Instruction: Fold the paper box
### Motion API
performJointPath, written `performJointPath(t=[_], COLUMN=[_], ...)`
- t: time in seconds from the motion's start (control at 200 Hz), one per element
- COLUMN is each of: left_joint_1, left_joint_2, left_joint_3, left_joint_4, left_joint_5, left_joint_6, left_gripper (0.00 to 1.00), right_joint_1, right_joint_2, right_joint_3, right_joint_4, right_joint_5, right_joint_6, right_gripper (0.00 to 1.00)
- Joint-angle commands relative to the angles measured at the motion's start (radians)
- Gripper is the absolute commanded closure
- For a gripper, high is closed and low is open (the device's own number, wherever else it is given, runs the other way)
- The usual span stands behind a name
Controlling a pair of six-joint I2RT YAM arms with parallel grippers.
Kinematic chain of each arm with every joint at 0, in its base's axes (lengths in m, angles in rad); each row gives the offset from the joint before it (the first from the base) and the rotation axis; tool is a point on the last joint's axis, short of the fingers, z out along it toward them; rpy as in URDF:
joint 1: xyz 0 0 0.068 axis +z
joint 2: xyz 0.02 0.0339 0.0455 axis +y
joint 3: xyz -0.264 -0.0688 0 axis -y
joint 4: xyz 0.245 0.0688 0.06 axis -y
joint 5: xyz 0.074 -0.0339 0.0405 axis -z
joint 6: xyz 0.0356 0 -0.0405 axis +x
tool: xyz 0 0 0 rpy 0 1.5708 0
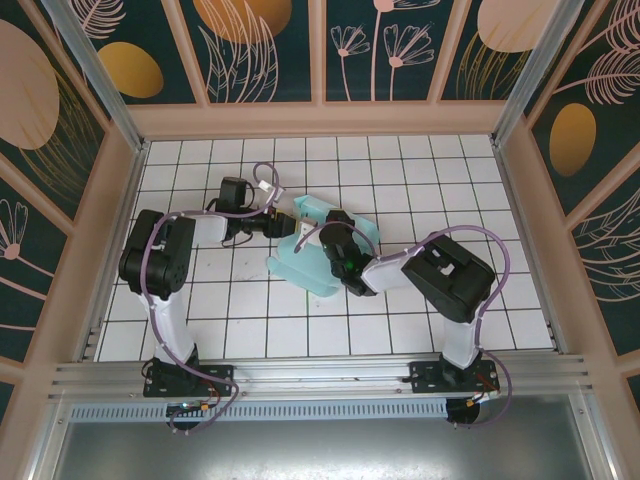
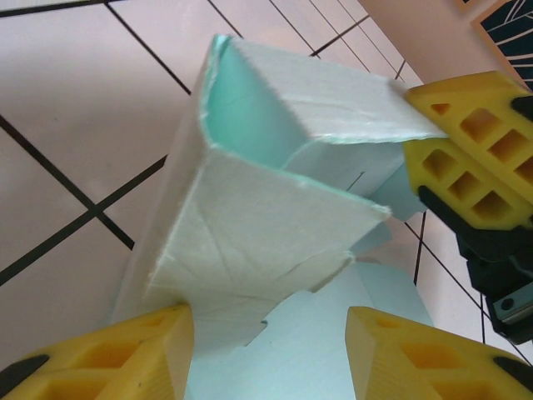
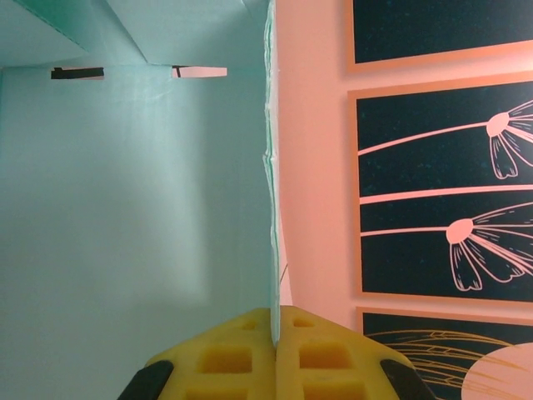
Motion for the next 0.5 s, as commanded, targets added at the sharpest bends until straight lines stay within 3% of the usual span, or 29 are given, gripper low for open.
performJointPath(t=[0.0,0.495], left_joint_1=[-0.006,0.071], left_joint_2=[-0.047,-0.081], left_joint_3=[-0.017,-0.03], left_joint_4=[-0.027,0.034], left_joint_5=[-0.006,-0.09], left_joint_6=[0.048,0.02], left_gripper=[0.48,0.43], right_joint_1=[-0.002,-0.014], right_joint_2=[0.009,-0.005], right_joint_3=[0.025,0.006], right_joint_4=[-0.014,-0.007], right_joint_5=[0.011,-0.012], right_joint_6=[0.039,0.053], right_gripper=[1.0,1.0])
